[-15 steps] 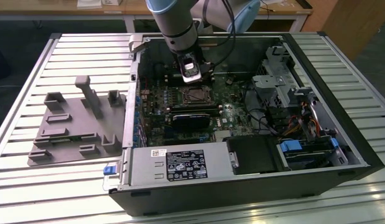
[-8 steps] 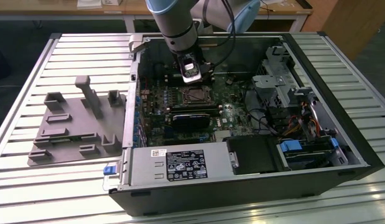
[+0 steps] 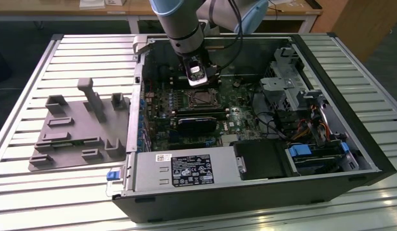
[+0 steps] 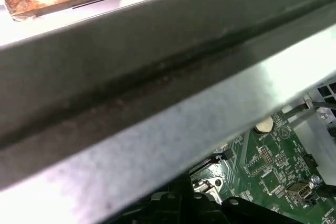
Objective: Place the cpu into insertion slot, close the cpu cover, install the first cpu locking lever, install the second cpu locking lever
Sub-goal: 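Install the first cpu locking lever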
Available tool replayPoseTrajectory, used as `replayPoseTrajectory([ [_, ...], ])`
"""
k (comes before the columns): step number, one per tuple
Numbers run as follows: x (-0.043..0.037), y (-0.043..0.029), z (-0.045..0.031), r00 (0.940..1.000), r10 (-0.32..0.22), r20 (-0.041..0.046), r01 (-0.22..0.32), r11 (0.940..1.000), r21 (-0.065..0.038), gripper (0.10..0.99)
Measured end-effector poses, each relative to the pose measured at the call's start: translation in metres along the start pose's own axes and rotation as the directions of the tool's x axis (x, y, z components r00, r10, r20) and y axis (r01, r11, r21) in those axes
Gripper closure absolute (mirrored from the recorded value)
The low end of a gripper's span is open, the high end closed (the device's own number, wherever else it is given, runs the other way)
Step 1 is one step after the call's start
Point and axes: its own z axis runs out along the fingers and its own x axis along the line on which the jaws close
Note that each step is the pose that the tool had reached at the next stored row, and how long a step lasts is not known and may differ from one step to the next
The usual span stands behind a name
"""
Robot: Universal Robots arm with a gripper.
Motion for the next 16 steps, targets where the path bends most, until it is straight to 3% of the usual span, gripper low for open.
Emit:
replayPoseTrajectory([
  [16, 0.0001, -0.0008, 0.0012, 1.0, 0.004, -0.0052, -0.004, 0.9999, -0.009, 0.984],
])
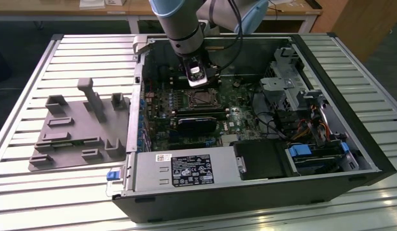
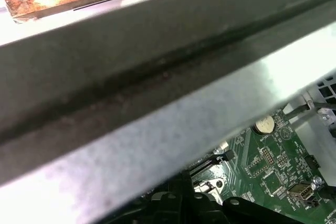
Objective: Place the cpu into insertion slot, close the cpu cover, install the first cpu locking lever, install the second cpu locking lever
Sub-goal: 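Install the first cpu locking lever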
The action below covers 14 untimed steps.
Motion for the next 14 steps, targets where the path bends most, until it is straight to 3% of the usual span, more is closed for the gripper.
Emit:
replayPoseTrajectory([
  [7, -0.0004, 0.0006, -0.0011, 1.0, 0.0, 0.0002, 0.0, 1.0, -0.001, 0.984],
  [14, -0.0031, 0.0042, -0.0136, 1.0, 0.0, 0.0001, 0.0, 1.0, 0.0, 0.984],
])
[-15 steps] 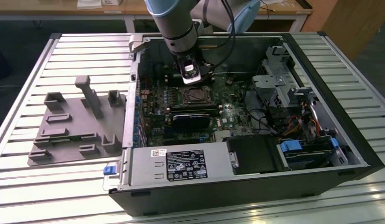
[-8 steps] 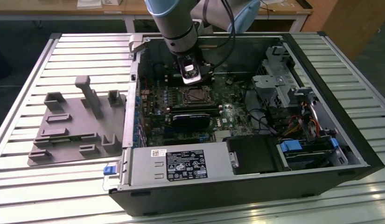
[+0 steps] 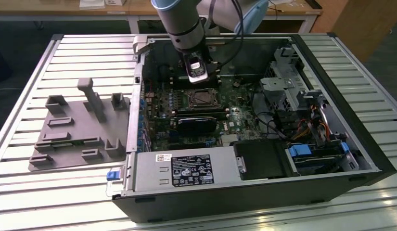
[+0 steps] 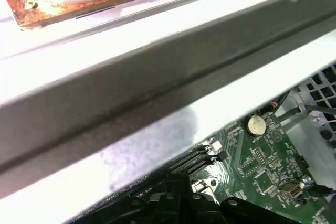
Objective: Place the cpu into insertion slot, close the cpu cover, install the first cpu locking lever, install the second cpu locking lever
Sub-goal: 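Install the first cpu locking lever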
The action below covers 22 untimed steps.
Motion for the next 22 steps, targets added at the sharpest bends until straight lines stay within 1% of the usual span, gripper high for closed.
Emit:
replayPoseTrajectory([
  [4, -0.0014, 0.0018, -0.0061, 1.0, 0.0, 0.0, 0.0, 1.0, 0.0, 0.984],
  [10, -0.0014, 0.0019, -0.0063, 1.0, 0.0, -0.0002, 0.0, 1.0, 0.0, 0.984],
  [11, -0.0015, 0.0019, -0.0063, 1.0, 0.0, -0.0018, 0.0, 1.0, 0.001, 0.984],
  [12, -0.0017, 0.002, -0.0063, 1.0, 0.001, -0.0069, -0.001, 1.0, 0.005, 0.984],
  [14, -0.0022, 0.0023, -0.0059, 0.9997, 0.003, -0.0223, -0.003, 0.9999, 0.016, 0.984],
  [18, -0.0045, 0.0034, -0.0049, 0.999, 0.004, -0.0453, -0.002, 0.9989, 0.048, 0.984],
  [20, -0.0057, 0.004, -0.0043, 0.9987, 0.003, -0.0503, 0.0, 0.9979, 0.065, 0.984],
  [22, -0.0065, 0.0044, -0.004, 0.9987, 0.001, -0.0515, 0.003, 0.9967, 0.081, 0.984],
])
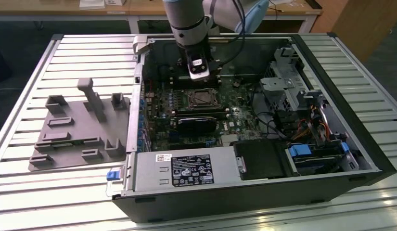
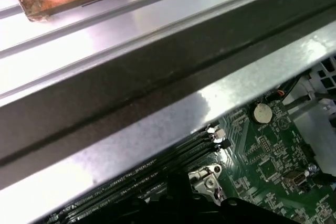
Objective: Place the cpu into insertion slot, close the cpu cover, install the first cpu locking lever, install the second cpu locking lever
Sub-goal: 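Install the first cpu locking lever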
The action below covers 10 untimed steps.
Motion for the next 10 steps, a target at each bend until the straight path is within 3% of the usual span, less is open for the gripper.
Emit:
replayPoseTrajectory([
  [7, -0.0001, 0.0001, 0.0, 1.0, -0.003, 0.0051, 0.003, 0.9999, 0.011, 0.984],
  [9, -0.0001, 0.0, 0.0, 0.9998, -0.009, 0.015, 0.008, 0.9995, 0.031, 0.984],
  [10, -0.0001, 0.0, 0.0, 0.9997, -0.013, 0.0216, 0.012, 0.9989, 0.046, 0.984],
])
